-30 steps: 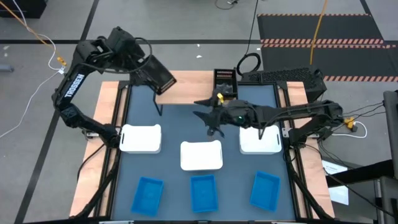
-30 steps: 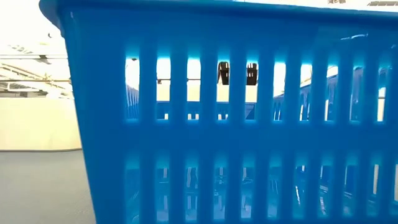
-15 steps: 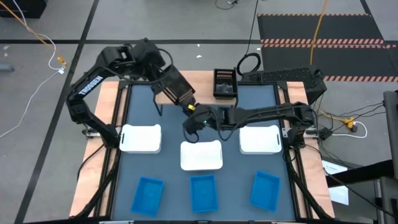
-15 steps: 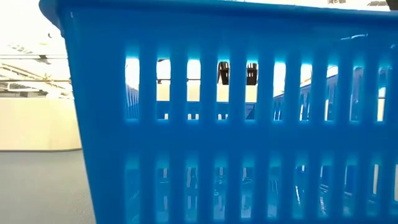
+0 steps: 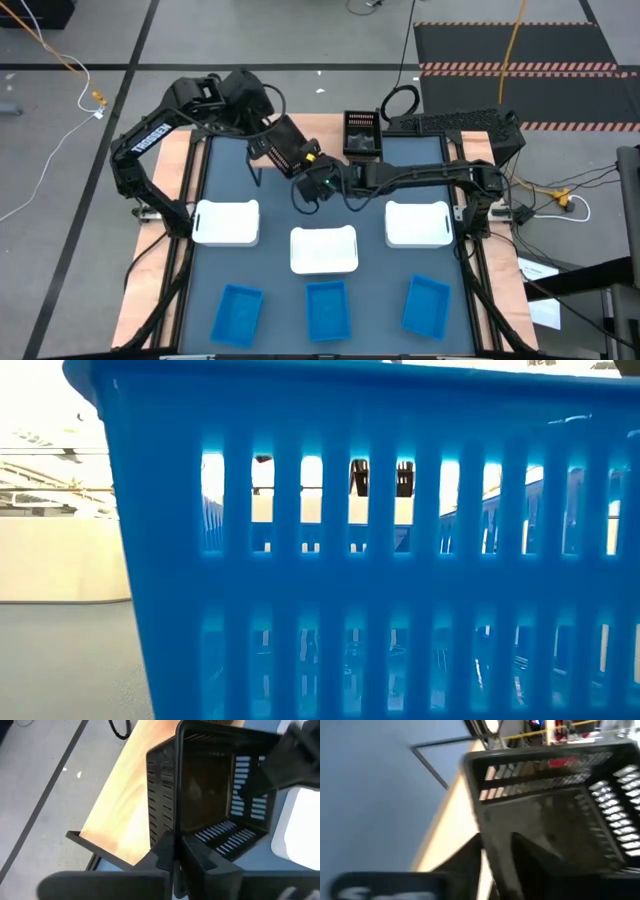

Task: Stack baskets on shelf by color
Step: Stack the black bin on the black bin on the shelf

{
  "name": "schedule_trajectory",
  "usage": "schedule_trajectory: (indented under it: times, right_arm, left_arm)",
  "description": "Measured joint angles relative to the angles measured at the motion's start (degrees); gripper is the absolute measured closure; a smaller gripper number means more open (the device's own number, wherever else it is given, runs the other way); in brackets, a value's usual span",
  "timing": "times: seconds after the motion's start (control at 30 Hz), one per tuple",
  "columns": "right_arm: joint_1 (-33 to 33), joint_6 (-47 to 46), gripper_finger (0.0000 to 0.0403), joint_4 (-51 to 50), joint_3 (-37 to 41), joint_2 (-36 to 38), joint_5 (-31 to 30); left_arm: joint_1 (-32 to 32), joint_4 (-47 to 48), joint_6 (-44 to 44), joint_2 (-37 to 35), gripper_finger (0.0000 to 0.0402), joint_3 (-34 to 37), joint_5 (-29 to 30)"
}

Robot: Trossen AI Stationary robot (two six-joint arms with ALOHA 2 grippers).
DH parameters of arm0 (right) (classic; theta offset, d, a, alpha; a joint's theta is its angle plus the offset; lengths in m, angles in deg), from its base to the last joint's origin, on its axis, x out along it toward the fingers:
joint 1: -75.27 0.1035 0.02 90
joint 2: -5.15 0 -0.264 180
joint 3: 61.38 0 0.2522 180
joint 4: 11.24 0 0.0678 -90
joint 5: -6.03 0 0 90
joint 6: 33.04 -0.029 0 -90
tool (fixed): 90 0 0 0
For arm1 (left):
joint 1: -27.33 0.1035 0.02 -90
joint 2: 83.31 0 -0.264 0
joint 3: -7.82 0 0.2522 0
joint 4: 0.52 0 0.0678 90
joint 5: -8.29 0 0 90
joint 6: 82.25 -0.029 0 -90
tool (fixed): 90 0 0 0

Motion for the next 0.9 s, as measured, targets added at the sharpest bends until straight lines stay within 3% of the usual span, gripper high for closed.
schedule_trajectory:
  times: [0.1, 0.3, 0.5, 0.57, 0.73, 0.9]
  right_arm:
    - [-0.2, -3.7, 0.0390, -3.3, 0.0, 0.7, 3.0]
    - [-1.7, -16.7, 0.0400, -10.9, -0.3, 6.4, 9.5]
    - [-8.1, -26.4, 0.0401, -19.6, -0.4, 17.7, 10.6]
    - [-11.3, -29.8, 0.0402, -22.7, -0.4, 20.3, 11.6]
    - [-18.9, -40.5, 0.0402, -30.3, -0.3, 22.1, 26.9]
    - [-20.0, -42.5, 0.0402, -32.5, 2.0, 21.3, 28.5]
  left_arm:
    - [0.1, -1.9, -1.2, 0.0, 0.0339, 0.0, -0.5]
    - [0.1, -5.5, -7.0, -0.3, 0.0265, 0.0, 2.3]
    - [0.1, -5.5, -9.0, -1.5, 0.0202, 0.0, 3.0]
    - [-0.2, -5.6, -8.2, -1.6, 0.0188, 0.0, 3.0]
    - [-0.6, -5.6, -7.5, -1.6, 0.0173, 0.0, 3.0]
    - [-0.9, -6.7, -7.0, -1.6, 0.0172, 0.0, 3.0]
